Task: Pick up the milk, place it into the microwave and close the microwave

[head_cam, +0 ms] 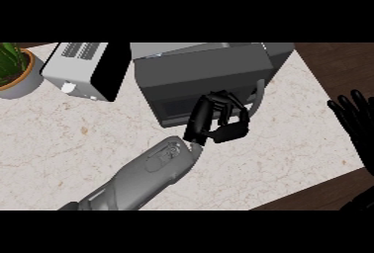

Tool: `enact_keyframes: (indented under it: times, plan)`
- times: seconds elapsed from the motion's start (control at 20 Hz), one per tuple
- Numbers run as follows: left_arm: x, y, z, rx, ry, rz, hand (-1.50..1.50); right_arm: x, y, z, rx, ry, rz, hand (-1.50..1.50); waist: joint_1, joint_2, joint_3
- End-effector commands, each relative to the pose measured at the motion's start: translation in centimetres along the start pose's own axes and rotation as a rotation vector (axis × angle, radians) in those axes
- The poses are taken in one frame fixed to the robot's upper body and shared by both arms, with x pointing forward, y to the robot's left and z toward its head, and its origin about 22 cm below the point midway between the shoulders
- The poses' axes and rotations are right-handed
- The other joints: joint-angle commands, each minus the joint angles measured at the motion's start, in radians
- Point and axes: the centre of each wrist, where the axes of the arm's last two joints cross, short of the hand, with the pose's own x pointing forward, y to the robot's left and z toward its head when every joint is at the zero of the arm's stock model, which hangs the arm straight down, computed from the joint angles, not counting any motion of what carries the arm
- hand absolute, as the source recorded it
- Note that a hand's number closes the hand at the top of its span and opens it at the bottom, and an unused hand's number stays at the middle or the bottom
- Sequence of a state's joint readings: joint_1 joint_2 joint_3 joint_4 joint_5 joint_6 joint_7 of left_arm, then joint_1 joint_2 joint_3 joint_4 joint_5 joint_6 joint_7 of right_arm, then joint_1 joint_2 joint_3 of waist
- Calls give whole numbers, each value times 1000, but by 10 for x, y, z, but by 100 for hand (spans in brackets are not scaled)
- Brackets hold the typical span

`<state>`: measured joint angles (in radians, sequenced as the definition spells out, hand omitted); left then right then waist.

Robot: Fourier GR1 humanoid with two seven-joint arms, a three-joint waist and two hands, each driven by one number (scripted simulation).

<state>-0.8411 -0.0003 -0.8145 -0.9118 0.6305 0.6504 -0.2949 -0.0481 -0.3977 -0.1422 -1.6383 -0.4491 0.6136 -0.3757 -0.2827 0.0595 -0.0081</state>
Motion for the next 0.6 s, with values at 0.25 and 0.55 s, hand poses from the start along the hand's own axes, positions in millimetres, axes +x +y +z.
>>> enact_keyframes:
  times: [0.25, 0.55]
  plan:
    - [16, 17, -31, 120, -61, 93, 150, 12, -1, -9, 37, -16, -29, -150, -43, 19, 0]
    - [13, 20, -33, 133, -74, 118, 150, 26, -7, -19, 64, -27, -6, -150, -53, 24, 0]
